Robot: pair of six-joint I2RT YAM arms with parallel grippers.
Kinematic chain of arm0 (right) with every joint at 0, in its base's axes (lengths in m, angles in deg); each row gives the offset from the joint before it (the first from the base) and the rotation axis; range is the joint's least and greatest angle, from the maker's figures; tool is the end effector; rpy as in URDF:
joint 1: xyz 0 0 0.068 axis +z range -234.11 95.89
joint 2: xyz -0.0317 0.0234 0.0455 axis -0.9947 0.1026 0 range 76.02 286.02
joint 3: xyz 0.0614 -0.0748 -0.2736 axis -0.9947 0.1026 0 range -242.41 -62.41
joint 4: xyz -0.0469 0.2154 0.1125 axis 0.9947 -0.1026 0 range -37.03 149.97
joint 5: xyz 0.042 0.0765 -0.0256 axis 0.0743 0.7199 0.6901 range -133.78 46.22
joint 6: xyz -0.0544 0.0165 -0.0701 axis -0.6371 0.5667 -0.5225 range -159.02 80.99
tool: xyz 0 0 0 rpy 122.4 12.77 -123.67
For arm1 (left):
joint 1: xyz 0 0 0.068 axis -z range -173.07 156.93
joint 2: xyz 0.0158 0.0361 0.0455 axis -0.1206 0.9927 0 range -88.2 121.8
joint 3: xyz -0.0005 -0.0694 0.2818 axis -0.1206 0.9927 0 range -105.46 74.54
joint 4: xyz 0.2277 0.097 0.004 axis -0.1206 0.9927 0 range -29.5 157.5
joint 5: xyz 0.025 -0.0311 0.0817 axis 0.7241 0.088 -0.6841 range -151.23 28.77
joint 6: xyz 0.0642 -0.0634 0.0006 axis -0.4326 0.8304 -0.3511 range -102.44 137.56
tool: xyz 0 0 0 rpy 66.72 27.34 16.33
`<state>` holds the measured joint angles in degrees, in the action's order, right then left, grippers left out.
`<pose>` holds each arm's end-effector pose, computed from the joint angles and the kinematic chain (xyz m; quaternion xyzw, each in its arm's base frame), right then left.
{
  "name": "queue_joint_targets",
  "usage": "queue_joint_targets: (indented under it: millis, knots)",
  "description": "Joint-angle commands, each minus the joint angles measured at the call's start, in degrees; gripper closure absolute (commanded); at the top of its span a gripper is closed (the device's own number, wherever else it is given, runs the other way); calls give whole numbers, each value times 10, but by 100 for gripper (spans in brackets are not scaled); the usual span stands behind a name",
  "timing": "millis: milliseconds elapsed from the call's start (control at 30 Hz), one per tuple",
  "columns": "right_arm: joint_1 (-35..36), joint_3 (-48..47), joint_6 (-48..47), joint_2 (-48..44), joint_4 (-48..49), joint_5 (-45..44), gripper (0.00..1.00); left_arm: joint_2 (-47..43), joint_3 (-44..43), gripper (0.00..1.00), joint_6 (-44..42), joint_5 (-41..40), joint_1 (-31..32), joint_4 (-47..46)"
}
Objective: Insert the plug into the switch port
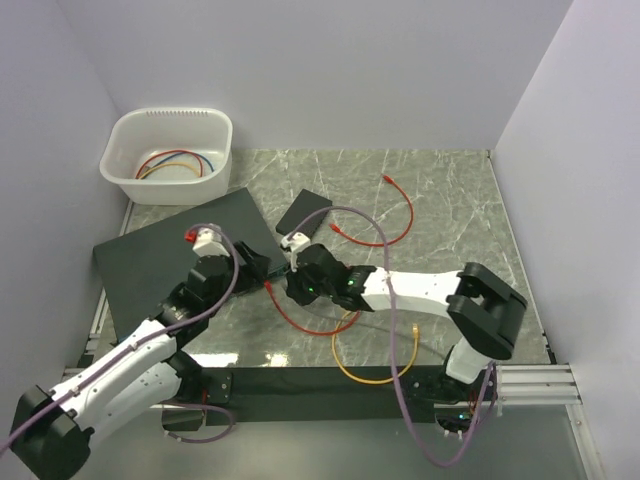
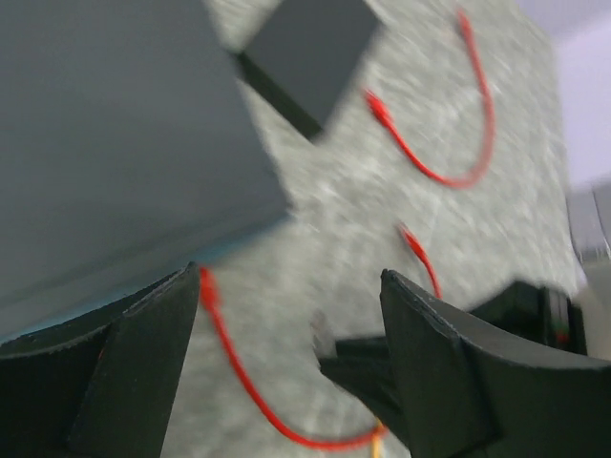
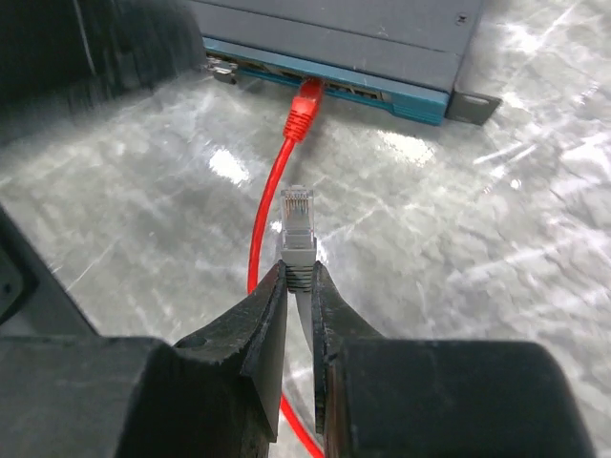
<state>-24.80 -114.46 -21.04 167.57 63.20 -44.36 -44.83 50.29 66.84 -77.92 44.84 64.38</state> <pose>0.1885 0.3161 0.2039 -0.3127 0.8355 0.2786 0.3558 0.1652 -0.0993 0.2294 -0.1614 0.8130 -0.2889 0.4790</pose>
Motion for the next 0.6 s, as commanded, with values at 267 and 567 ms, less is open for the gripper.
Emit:
queue_joint_targets:
  millis: [267,567]
  knots:
    - [-11,-173,8,160,-92,1,100,21,24,20,-27,81,-200,-26]
    - [-24,-208,14,198,-117,-28,100,45,45,22,-29,136,-267,-51]
